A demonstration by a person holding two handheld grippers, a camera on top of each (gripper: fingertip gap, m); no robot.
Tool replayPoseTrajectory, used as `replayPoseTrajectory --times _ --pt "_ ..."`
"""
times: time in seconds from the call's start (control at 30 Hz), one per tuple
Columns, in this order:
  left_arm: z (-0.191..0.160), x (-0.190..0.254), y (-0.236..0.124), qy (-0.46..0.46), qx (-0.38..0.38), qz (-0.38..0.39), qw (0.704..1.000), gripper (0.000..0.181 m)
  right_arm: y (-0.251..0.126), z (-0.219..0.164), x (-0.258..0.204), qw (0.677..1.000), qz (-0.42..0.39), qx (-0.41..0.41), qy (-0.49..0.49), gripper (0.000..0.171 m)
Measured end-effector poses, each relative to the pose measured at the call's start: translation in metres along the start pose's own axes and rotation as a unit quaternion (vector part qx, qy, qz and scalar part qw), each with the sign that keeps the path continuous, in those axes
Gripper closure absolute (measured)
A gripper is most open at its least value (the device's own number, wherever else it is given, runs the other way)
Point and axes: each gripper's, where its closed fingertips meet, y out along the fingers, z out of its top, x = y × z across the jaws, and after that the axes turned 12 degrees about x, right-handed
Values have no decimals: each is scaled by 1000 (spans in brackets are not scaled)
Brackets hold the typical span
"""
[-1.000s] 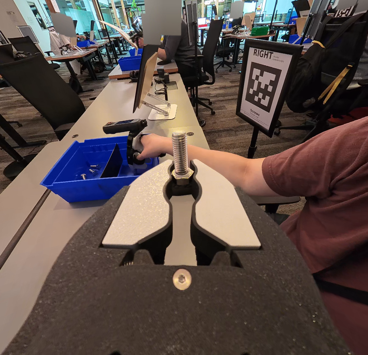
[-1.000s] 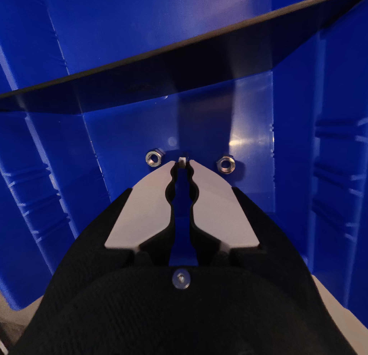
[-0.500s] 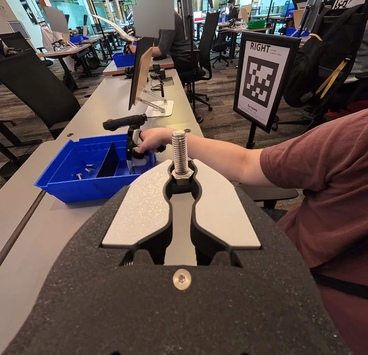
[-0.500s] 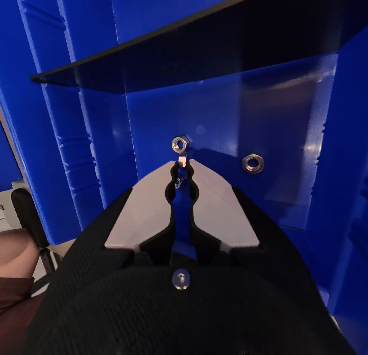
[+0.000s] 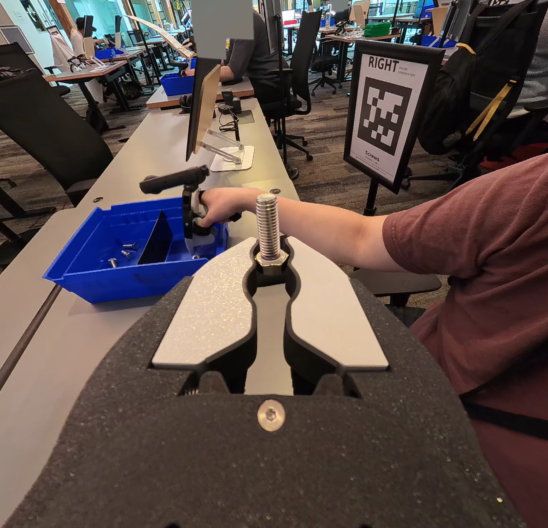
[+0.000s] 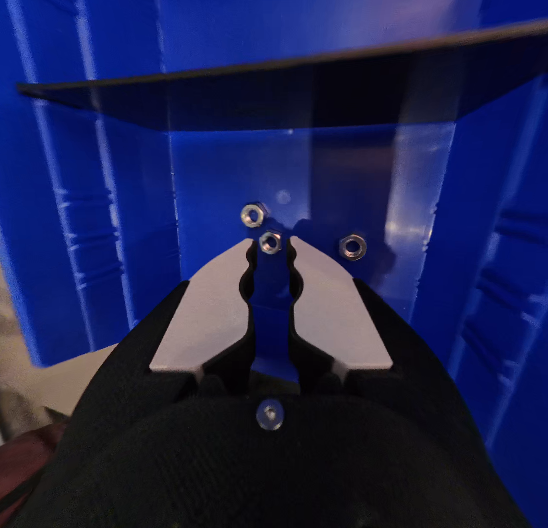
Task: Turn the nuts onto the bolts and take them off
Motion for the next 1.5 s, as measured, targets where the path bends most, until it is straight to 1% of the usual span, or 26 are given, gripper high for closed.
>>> replayPoseTrajectory --times 0.03,0.1,0.13,0.2,0.27,0.3,0.37,0.43,0.47,0.5,0.53,0.63,0.77,0.9,0.97,1.13,1.23,1.3,1.33,1.37,1.4,1.43,1.47,1.5 --pt "0 -1 0 1 1 2 1000 167 -7 6 -5 1000 2 20 -16 151" --pt "1 -3 -2 3 4 6 1000 167 -29 27 -20 994 11 87 -61 152" --pt "1 -5 -2 4 4 10 1000 167 -45 41 -31 986 15 135 -92 152" --pt "-2 -14 -3 12 0 26 1000 168 -83 69 -65 953 39 252 -161 151" --pt "-6 -23 -3 16 -6 37 999 167 -125 84 -119 898 107 364 -223 147" --pt "-8 -27 -3 14 -4 40 999 167 -147 83 -151 866 162 407 -241 143" --pt "-11 -33 -1 4 3 40 999 167 -192 69 -219 789 311 467 -250 138" --pt "-13 -39 0 -1 7 43 999 167 -236 43 -274 698 453 498 -245 140" --pt "-14 -41 0 -3 9 45 999 168 -252 30 -295 660 502 500 -249 141" --pt "-14 -42 0 -7 10 44 999 167 -261 18 -311 634 535 496 -256 143" --pt "-14 -43 0 -10 11 44 999 167 -262 9 -324 623 552 487 -264 143" --pt "-14 -44 -1 -12 13 45 999 167 -244 -8 -354 634 556 448 -297 143" --pt "-13 -43 -1 -8 13 44 999 167 -224 -20 -378 645 573 403 -307 145" --pt "-14 -41 0 -7 11 42 999 167 -213 -24 -386 650 570 386 -321 152" --pt "-13 -40 0 -8 11 39 999 167 -210 -26 -387 649 566 384 -332 161" --pt "-14 -38 0 -12 11 30 999 166 -210 -26 -387 645 581 377 -325 161" --pt "-14 -41 -3 -13 5 41 999 146 -213 -18 -379 644 602 370 -294 161" --pt "-18 -41 -6 -6 -14 43 999 138 -222 -1 -364 650 591 386 -281 161" --pt "-18 -43 -8 3 -19 51 999 138 -228 15 -353 662 568 400 -281 161" --pt "-16 -44 -10 12 -18 58 998 138 -230 36 -338 684 529 409 -291 161" --pt "-13 -44 -13 17 -16 64 998 138 -227 60 -319 717 477 406 -307 161" --pt "-11 -44 -15 19 -14 68 997 138 -217 88 -295 757 414 388 -324 161" --pt "-8 -45 -18 22 -12 73 997 138 -199 115 -266 803 347 353 -333 161" --pt "-6 -46 -21 26 -13 80 996 138 -177 138 -234 848 281 302 -333 161"
